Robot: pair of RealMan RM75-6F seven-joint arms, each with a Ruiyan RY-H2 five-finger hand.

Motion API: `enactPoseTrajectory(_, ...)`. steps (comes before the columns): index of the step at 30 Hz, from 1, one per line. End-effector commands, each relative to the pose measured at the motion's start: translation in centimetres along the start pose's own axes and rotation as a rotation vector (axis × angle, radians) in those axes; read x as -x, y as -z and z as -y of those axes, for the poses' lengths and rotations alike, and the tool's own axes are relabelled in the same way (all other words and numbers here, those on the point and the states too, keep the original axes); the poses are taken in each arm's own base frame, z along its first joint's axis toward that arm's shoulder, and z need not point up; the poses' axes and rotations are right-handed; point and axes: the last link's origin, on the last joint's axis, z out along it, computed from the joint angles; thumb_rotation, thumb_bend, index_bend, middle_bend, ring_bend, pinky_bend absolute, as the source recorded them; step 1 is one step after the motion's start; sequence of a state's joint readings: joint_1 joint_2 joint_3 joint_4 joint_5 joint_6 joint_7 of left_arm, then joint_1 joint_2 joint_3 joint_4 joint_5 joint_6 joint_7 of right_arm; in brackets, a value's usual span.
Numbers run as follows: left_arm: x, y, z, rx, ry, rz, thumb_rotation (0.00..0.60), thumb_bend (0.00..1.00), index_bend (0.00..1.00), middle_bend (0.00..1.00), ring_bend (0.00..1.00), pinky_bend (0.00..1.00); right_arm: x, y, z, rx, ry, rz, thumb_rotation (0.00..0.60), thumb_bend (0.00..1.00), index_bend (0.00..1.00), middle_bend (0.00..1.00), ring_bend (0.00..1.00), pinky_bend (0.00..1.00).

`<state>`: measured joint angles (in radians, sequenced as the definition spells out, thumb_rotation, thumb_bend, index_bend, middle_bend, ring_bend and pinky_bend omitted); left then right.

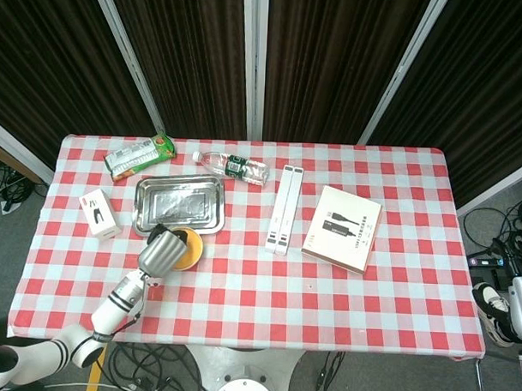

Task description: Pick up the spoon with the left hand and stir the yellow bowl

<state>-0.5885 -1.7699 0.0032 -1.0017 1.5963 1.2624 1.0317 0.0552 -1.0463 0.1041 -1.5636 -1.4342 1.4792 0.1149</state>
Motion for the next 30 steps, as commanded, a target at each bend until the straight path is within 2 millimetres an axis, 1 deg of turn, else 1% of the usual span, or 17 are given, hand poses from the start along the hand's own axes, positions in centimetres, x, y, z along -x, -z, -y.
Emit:
enactPoseTrajectory(1, -0.2, 0.0, -0.1, 0.002, 0.068, 0.022, 0.600, 0.44, 0.73, 1.00, 1.00, 0.97, 0.0, 0.1, -0.1, 0.001, 0.000, -0.001, 0.600, 0.15, 0.09, 0.22, 0.03, 0.14)
enactPoseTrajectory(8, 0.4, -0.4, 2.1, -0.069, 0.229, 0.090, 0.600, 0.44, 0.73, 1.00, 1.00, 0.97, 0.0, 0.2, -0.2, 0.005, -0.002, -0.002, 0.600, 0.15, 0.09, 0.22, 0.03, 0.14)
enactPoseTrajectory(15, 1.0, 0.0, 4.5, -0.134, 0.387, 0.118, 0.600, 0.44, 0.73, 1.00, 1.00, 0.97, 0.0, 0.0, 0.0, 0.000, -0.001, -0.004, 0.600, 0.15, 0.09, 0.22, 0.03, 0.14)
enactPoseTrajectory(19, 1.2, 0.2, 5.4, -0.162, 0.479, 0.143, 0.600, 0.44, 0.73, 1.00, 1.00, 0.97, 0.0, 0.0, 0.0, 0.001, 0.000, -0.004, 0.600, 0.15, 0.09, 0.22, 0.03, 0.14)
enactPoseTrajectory(22, 1.1, 0.5, 6.1, -0.168, 0.451, 0.130, 0.600, 0.44, 0.73, 1.00, 1.00, 0.97, 0.0, 0.0, 0.1, -0.001, 0.001, -0.003, 0.600, 0.15, 0.09, 0.22, 0.03, 0.14)
enactPoseTrajectory(26, 0.9, 0.6, 6.2, -0.164, 0.444, 0.130, 0.600, 0.44, 0.73, 1.00, 1.00, 0.97, -0.1, 0.0, 0.3, -0.004, 0.002, -0.004, 0.600, 0.15, 0.09, 0.22, 0.03, 0.14)
enactPoseTrajectory(28, 0.9, 0.6, 6.3, -0.158, 0.379, 0.108, 0.600, 0.44, 0.73, 1.00, 1.00, 0.97, -0.1, 0.0, 0.3, -0.003, 0.002, -0.004, 0.600, 0.15, 0.09, 0.22, 0.03, 0.14)
enactPoseTrajectory(30, 0.9, 0.7, 6.3, -0.147, 0.241, 0.065, 0.600, 0.44, 0.73, 1.00, 1.00, 0.97, -0.1, 0.1, 0.3, -0.002, 0.003, -0.004, 0.600, 0.15, 0.09, 0.22, 0.03, 0.14)
